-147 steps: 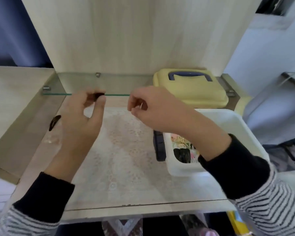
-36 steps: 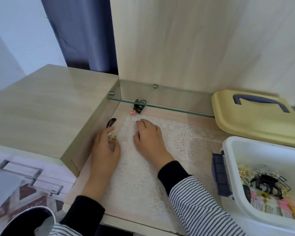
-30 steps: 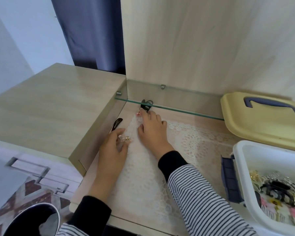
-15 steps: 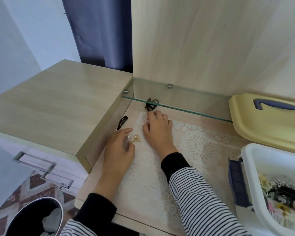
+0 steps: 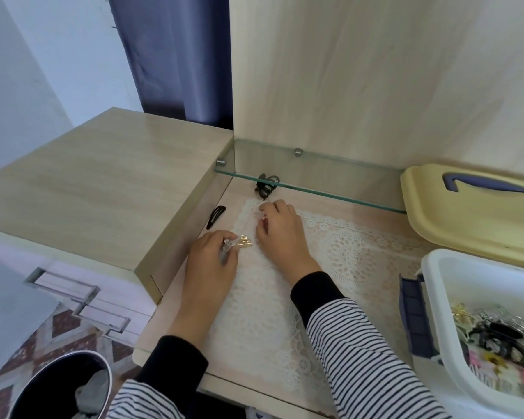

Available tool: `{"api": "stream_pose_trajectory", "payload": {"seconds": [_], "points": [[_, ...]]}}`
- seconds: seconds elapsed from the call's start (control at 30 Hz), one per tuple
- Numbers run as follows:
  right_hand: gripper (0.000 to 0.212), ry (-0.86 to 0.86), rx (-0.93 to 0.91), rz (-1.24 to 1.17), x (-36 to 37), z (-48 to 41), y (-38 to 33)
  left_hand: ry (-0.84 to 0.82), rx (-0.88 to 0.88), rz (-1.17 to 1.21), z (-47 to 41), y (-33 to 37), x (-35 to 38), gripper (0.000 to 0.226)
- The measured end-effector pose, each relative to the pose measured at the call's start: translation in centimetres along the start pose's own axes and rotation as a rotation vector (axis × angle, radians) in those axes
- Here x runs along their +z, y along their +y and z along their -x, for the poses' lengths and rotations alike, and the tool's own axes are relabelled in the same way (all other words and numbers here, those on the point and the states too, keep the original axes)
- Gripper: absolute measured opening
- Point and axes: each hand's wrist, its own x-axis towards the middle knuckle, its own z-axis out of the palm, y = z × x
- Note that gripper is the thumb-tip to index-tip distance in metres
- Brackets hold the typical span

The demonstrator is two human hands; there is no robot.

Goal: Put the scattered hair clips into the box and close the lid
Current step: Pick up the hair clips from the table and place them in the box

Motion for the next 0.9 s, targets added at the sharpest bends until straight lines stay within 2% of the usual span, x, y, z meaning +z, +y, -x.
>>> {"api": "stream_pose_trajectory", "payload": {"seconds": [0.3, 0.63, 0.77, 0.83, 0.9], "points": [[0.013, -0.026, 0.001, -0.062, -1.4, 2.2, 0.6, -0.012, 0.085, -0.051, 0.1, -0.2, 0.2, 0.024], [0.01, -0.059, 0.055, -0.124, -3.9, 5.7, -0.5, -0.07, 0.223, -0.338, -0.1, -0.6, 0.9, 0.033], [0.01, 0.001, 0.032, -0.126, -6.7, 6.1, -1.3, -0.109, 0.175, -0.251, -0.7, 0.9, 0.1, 0.03], [0.007, 0.022, -0.022, -0.088, -8.5, 6.3, -1.7, -0.099, 0.117, -0.178, -0.7, 2.4, -0.2, 0.022], [0.006, 0.059, -0.09, -0.046, -10.8, 6.6, -2.1, -0.065, 0.141, -0.138, -0.5, 4.2, -0.1, 0.015]]}}
